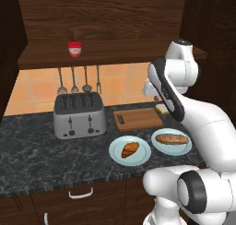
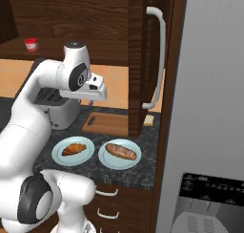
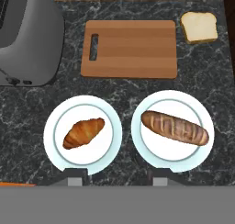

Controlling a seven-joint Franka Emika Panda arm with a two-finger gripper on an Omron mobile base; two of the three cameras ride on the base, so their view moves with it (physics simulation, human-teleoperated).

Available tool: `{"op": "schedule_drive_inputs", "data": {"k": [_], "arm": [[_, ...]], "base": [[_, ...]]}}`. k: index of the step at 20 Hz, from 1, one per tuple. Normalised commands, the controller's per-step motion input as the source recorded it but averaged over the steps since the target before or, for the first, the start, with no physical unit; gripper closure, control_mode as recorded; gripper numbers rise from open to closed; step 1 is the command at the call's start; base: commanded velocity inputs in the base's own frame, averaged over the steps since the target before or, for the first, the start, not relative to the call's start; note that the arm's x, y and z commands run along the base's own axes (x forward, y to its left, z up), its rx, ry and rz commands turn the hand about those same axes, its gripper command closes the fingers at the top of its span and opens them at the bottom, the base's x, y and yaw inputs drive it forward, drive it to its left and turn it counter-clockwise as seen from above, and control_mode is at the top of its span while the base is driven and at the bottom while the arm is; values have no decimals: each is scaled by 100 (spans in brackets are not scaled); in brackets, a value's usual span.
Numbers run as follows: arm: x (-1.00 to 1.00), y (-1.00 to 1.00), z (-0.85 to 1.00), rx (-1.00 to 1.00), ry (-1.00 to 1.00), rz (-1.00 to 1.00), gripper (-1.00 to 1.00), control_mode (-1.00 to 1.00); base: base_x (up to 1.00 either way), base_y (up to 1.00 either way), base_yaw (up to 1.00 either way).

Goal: From the different types of pastries on the counter, select a croissant and place it on the cutting board. Then retrieve a jar of jam from the cabinet and place it alongside the croissant on the cutting board.

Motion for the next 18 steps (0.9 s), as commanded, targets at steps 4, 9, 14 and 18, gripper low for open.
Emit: {"op": "schedule_drive_inputs", "data": {"k": [4, 9, 14, 18], "arm": [[-31, 0, -3, 0, -5, 0, -100, -100], [-90, 13, -26, 0, -22, 0, -100, -100], [-80, 43, -64, 0, -9, 0, -100, -100], [-19, 56, -86, 0, 20, 0, -100, -100]], "base": [[0, 0, 0], [0, 0, 0], [0, 0, 0], [0, 0, 0]]}}
